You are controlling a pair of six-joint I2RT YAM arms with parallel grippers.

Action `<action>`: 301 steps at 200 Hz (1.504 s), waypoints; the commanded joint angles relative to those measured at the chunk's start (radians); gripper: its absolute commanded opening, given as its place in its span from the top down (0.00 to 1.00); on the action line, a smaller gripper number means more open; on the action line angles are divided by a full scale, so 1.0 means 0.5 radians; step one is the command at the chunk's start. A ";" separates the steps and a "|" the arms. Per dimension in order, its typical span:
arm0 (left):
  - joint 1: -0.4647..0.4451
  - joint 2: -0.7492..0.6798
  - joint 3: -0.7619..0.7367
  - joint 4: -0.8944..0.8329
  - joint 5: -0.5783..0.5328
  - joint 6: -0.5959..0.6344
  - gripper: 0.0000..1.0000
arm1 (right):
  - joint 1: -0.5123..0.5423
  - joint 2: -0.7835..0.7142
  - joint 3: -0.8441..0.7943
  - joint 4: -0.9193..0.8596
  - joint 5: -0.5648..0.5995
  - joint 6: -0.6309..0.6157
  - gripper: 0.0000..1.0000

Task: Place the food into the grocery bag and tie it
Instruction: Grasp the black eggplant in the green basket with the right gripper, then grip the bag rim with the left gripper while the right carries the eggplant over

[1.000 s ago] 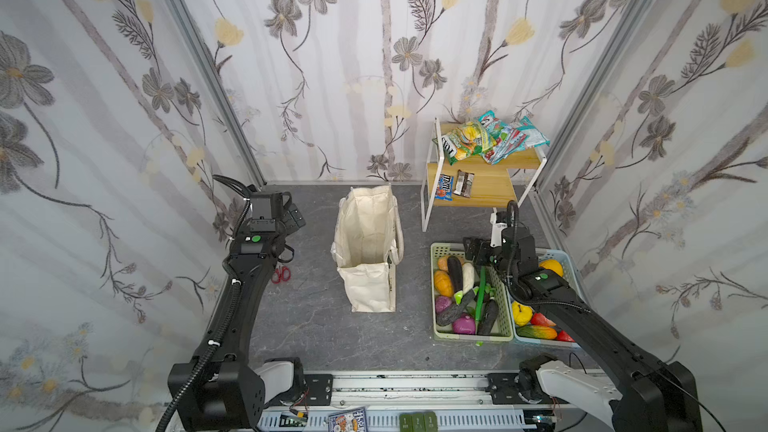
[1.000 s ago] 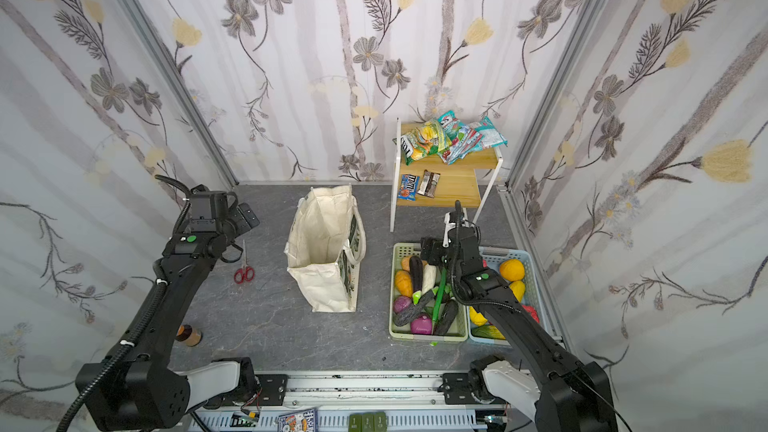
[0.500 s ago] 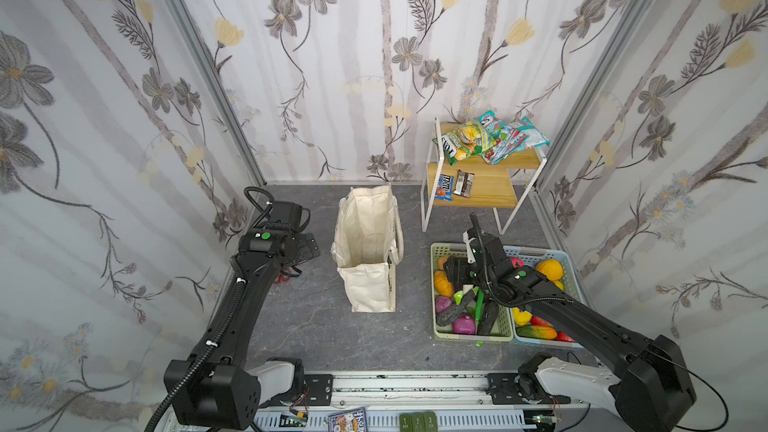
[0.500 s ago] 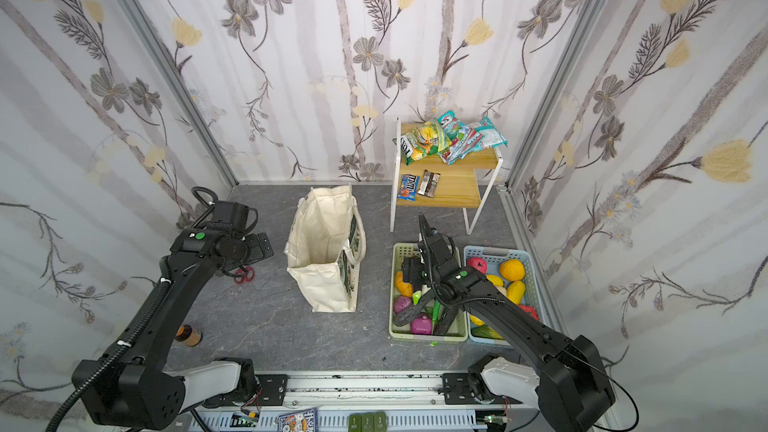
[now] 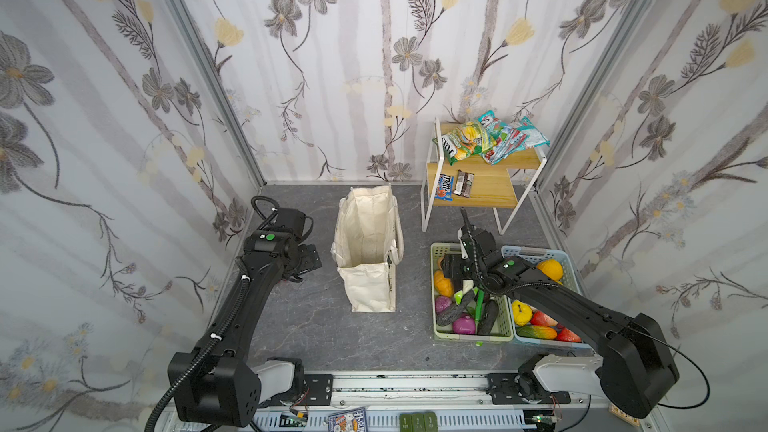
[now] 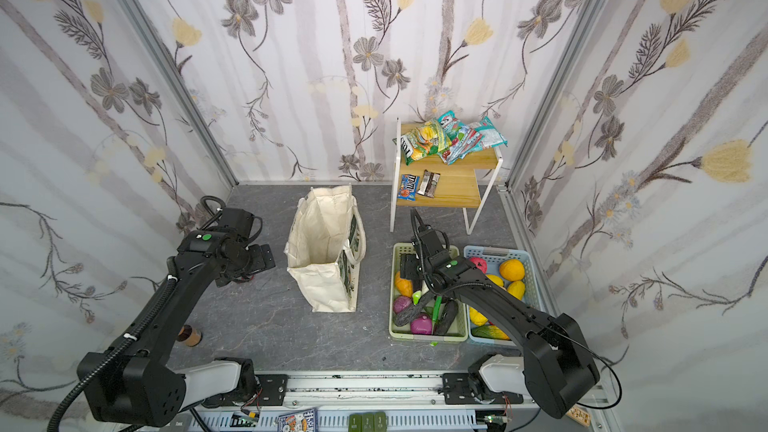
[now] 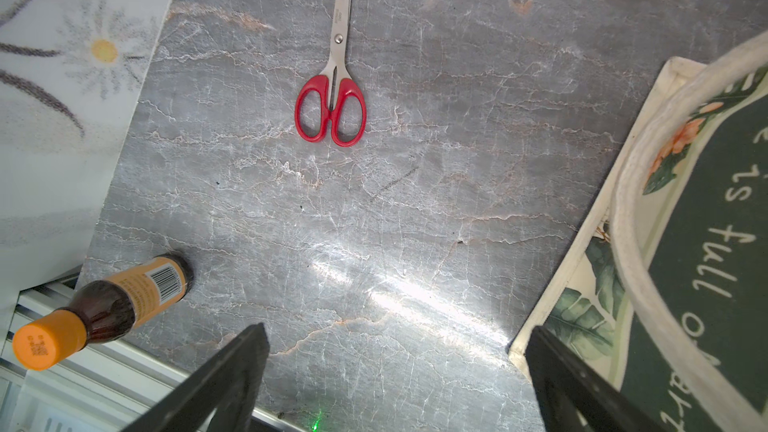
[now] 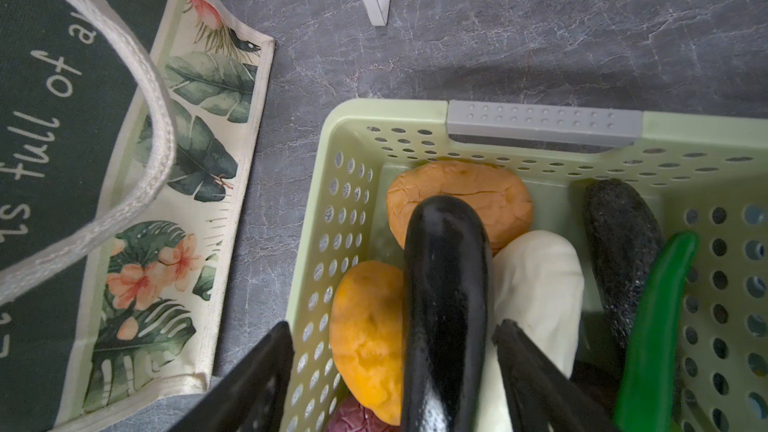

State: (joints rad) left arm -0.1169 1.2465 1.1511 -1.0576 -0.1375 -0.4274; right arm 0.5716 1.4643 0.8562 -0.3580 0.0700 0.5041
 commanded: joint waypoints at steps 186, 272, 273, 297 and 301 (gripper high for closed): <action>0.004 -0.014 0.036 0.020 0.024 0.017 0.00 | 0.006 0.123 0.139 -0.218 0.223 0.018 0.57; -0.006 0.018 0.238 -0.065 0.251 -0.001 0.00 | 0.101 -0.031 0.941 -0.563 0.243 -0.060 0.58; -0.006 0.019 0.247 -0.067 0.254 -0.004 0.00 | 0.103 -0.029 0.955 -0.568 0.243 -0.063 0.58; -0.005 0.063 0.448 -0.108 0.376 -0.058 0.00 | 0.175 0.055 1.270 -0.628 0.238 -0.089 0.58; -0.005 0.068 0.484 -0.112 0.391 -0.063 0.00 | 0.189 0.071 1.319 -0.637 0.235 -0.095 0.58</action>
State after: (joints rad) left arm -0.1223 1.2575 1.3170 -1.0832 -0.0093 -0.4244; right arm 0.6388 1.4620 1.4055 -0.6350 0.1818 0.4793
